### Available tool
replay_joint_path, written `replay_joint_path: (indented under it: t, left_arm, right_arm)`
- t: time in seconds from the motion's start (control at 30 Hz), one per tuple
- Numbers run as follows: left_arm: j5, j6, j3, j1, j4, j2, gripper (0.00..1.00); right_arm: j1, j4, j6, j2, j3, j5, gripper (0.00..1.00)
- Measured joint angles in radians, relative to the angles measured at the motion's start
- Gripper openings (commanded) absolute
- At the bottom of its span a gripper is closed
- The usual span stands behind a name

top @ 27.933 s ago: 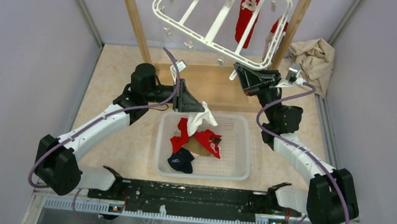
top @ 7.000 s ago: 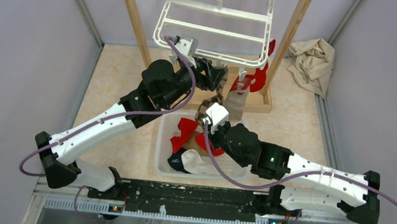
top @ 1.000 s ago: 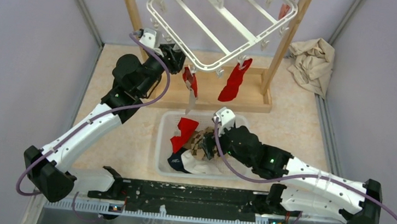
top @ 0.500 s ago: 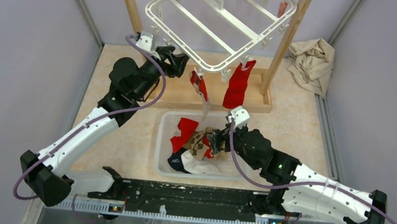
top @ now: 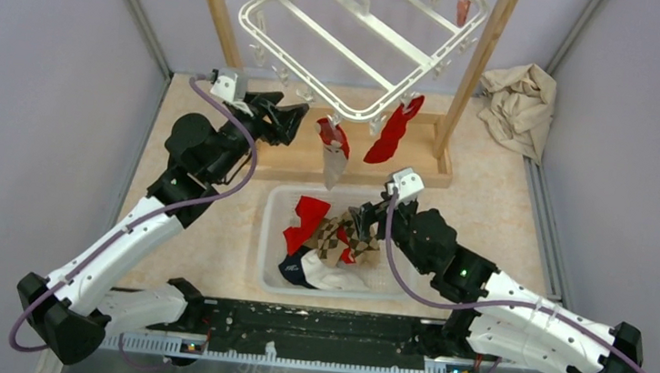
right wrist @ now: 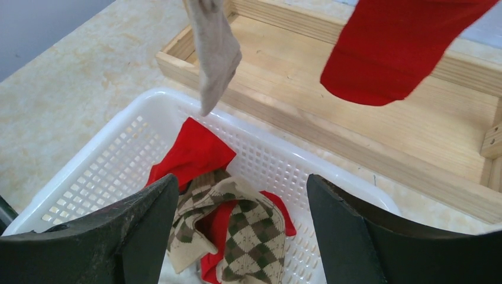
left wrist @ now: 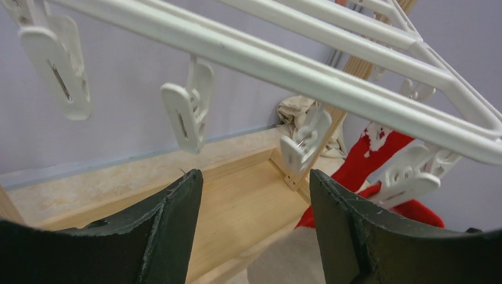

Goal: Remove the socks clipped to the hanger
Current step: Place the sock in the bin, then remove the sock from the hanger.

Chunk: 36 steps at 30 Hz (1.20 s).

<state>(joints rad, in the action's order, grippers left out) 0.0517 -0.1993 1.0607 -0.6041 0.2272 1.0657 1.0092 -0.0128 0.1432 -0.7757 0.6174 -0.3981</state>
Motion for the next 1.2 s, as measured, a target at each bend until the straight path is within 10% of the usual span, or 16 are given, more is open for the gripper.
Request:
replay_joint_path:
  t: [0.73, 1.2]
  left_arm:
    - [-0.158, -0.124, -0.369, 0.000, 0.035, -0.174, 0.81]
    - [-0.239, -0.093, -0.487, 0.000, 0.297, 0.008, 0.99]
  right_arm:
    - [-0.241, 0.117, -0.038, -0.052, 0.057, 0.231, 0.79]
    - [-0.245, 0.077, 0.020, 0.113, 0.001, 0.309, 0.79]
